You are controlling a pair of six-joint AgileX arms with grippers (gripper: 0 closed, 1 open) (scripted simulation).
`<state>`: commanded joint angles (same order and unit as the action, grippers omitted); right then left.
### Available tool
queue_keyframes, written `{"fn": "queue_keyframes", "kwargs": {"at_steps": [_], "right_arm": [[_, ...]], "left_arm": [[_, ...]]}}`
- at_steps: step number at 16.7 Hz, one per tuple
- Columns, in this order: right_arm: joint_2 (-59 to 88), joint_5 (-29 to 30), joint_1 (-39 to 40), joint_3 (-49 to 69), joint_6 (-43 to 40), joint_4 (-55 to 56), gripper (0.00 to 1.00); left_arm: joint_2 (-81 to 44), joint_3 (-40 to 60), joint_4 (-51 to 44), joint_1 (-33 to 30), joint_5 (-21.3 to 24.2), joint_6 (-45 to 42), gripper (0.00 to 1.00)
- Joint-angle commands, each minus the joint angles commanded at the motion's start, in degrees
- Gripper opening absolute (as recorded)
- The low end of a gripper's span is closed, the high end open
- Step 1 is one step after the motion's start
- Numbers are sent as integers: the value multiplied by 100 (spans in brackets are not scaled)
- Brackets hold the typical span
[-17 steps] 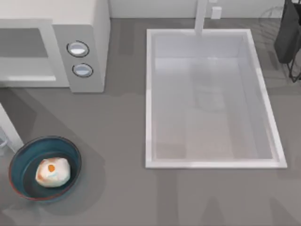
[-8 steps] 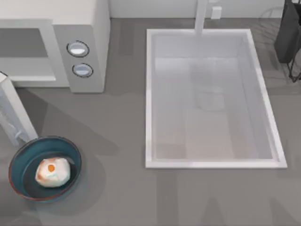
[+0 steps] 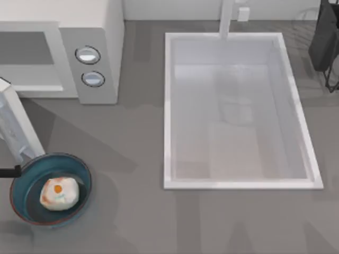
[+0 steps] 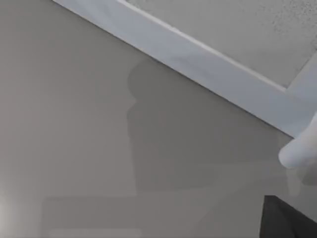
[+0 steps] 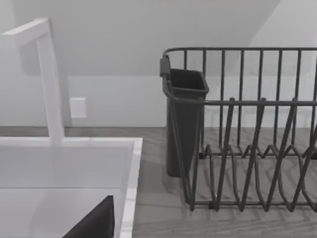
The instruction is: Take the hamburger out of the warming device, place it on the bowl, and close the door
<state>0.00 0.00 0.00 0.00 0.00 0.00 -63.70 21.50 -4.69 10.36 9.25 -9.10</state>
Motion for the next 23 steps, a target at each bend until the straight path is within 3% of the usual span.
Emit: {"fn": "queue_keyframes", "kwargs": {"at_steps": [4, 10, 19, 23], "right_arm": [[0, 0, 0, 0, 0, 0, 100], [0, 0, 0, 0, 0, 0, 100], [0, 0, 0, 0, 0, 0, 100], [0, 0, 0, 0, 0, 0, 100]], "left_arm": [[309, -187, 33, -611, -491, 549, 0], [198, -99, 78, -608, -481, 558, 0], [-2278, 1308, 1040, -791, -590, 656, 0], [-2617, 1557, 1220, -827, -613, 676, 0]]}}
